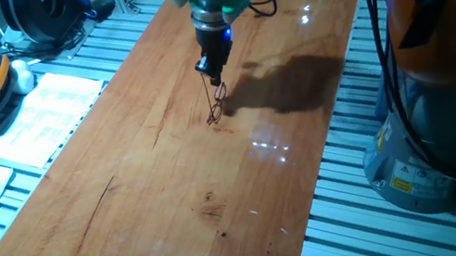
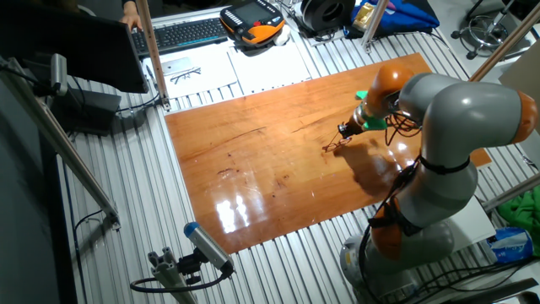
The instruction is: Unfold the leg of the glasses (with one hand)
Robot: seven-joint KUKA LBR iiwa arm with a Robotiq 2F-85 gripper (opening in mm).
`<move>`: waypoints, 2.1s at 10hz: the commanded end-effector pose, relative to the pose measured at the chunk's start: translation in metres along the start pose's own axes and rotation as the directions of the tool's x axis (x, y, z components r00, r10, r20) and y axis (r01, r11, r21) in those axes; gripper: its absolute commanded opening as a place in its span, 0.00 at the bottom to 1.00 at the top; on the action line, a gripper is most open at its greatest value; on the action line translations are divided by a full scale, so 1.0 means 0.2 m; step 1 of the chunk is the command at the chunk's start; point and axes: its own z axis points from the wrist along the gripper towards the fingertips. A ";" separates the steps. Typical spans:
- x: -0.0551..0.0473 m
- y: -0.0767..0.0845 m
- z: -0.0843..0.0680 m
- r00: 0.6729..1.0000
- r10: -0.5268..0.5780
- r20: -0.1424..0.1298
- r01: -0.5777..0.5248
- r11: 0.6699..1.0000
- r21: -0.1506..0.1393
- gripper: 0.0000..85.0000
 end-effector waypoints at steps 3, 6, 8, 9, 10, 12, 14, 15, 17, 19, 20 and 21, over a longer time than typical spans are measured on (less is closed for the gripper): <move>-0.01 -0.01 0.03 0.774 0.626 0.096 -0.633 0.765 0.121 0.00; -0.02 -0.01 0.04 0.639 0.768 0.043 -0.767 0.633 0.105 0.00; -0.02 -0.01 0.04 0.540 0.841 0.030 -0.840 0.536 0.079 0.00; -0.02 0.00 0.04 0.505 0.862 0.039 -0.862 0.502 0.073 0.00; -0.03 0.01 0.04 0.469 0.882 0.047 -0.882 0.466 0.063 0.00; -0.03 0.01 0.04 0.408 0.912 0.047 -0.913 0.406 0.042 0.00; -0.04 0.01 0.05 0.310 0.950 0.042 -0.951 0.310 0.013 0.00; -0.04 0.01 0.05 0.268 0.963 0.031 -0.963 0.268 -0.003 0.00; -0.05 0.01 0.05 0.189 0.982 0.004 -0.982 0.189 -0.013 0.00; -0.07 0.01 0.06 0.126 0.992 0.009 -0.992 0.127 -0.024 0.00; -0.07 0.01 0.07 0.112 0.994 0.015 -0.993 0.113 -0.026 0.00; -0.09 0.01 0.08 0.091 0.996 0.017 -0.996 0.092 -0.024 0.00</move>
